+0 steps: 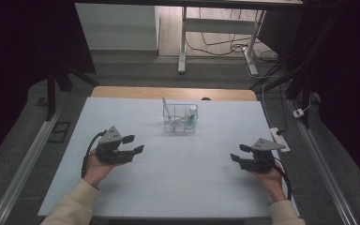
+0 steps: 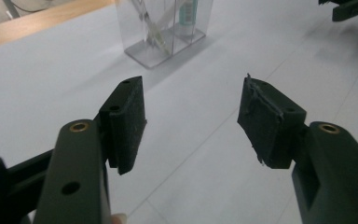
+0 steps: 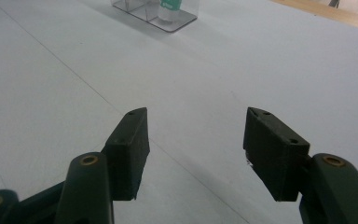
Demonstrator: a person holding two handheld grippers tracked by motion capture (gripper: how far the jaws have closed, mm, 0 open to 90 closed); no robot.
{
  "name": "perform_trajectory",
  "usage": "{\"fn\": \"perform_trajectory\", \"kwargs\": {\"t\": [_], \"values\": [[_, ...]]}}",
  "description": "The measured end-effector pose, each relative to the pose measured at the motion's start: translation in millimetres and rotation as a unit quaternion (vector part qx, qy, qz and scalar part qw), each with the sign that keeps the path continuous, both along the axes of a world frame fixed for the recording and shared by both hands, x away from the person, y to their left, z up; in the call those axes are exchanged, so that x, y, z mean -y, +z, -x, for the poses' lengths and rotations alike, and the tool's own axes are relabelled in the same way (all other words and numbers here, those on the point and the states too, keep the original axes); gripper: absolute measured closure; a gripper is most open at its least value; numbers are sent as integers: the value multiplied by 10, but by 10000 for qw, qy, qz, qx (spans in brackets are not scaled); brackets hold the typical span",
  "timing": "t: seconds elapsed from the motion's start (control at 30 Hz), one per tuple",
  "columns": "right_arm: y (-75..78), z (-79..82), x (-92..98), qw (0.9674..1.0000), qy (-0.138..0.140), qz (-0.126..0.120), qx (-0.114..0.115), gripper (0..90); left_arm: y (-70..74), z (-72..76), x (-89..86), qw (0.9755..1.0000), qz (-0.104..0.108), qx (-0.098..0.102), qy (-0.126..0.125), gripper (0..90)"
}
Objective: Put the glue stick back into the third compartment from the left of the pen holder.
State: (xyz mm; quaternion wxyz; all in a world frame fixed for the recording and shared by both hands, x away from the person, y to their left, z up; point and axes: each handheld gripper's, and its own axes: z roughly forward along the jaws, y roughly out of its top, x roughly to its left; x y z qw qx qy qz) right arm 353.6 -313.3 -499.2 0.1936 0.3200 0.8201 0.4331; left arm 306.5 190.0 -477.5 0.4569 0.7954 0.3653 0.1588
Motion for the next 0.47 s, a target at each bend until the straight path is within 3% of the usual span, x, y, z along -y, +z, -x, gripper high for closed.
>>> {"fn": "perform_trajectory", "kwargs": {"t": [0.47], "values": [[59,5,57,9999,-54,-42,139,380,-91,103,-17,9999,53,-102,-40,407]]}}
